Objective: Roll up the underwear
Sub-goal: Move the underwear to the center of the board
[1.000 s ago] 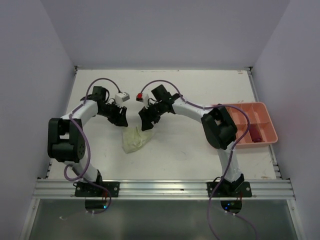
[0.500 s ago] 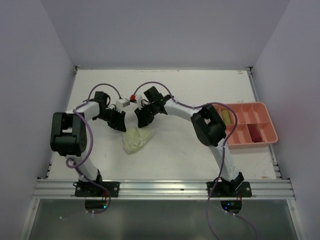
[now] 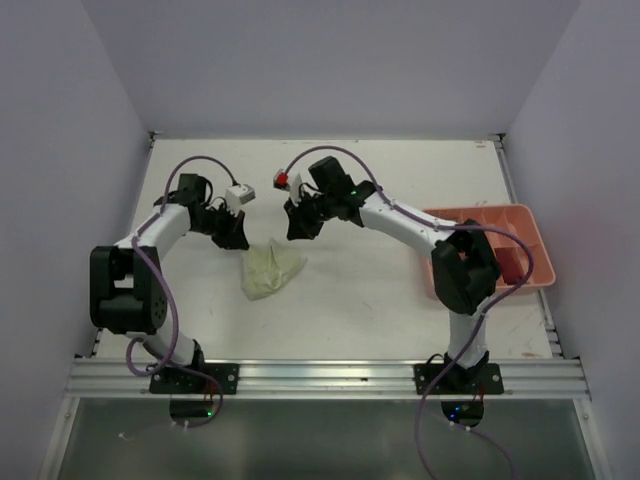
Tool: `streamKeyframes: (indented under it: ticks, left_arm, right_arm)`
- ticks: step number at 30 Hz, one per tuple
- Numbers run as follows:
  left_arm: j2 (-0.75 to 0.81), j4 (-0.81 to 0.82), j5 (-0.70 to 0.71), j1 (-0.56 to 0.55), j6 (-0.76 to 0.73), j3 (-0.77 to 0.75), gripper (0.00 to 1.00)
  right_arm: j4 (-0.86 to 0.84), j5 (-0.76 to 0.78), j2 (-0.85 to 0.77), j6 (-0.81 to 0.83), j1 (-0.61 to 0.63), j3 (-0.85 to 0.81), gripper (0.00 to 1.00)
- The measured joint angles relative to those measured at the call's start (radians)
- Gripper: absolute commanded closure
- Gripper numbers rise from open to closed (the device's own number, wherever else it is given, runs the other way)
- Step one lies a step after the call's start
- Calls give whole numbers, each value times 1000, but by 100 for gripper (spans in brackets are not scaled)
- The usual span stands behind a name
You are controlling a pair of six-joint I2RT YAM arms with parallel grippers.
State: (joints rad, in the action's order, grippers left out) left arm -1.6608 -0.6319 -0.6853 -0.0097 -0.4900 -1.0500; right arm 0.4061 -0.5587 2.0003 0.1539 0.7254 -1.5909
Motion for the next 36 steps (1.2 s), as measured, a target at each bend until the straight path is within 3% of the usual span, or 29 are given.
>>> streamKeyframes:
  ticks: [7,9,10,11,14,17,29,36]
  left_arm:
    - [176,-79,-72,-2,-113,-69,100]
    - [245,-103,-74,-18,-162,-88,100]
    - [283,-111,-73,-37,-184,-96,100]
    - [314,-118,-67,-61,-200,-104,100]
    - [409,-129,-56,-181,-257,-134,100]
    - [456,-143,-69,-256,-281,-182,100]
    - [459,-314,-185,-261,-357,-309,100]
    - [573,-389,-209,-261,-517,-275,100]
  right_arm:
    - [1,16,-236,13,-78,56,96]
    - [6,16,-275,5,-118,74,80]
    - [11,13,-287,0,-143,77,67]
    - [17,7,-295,-4,-169,77,42]
    - [35,-13,-321,13,-233,82,23]
    - [66,-27,-357,44,-249,86,22]
    - [116,-76,-418,111,-246,162,22]
    - [48,-296,-452,123,-253,248,19]
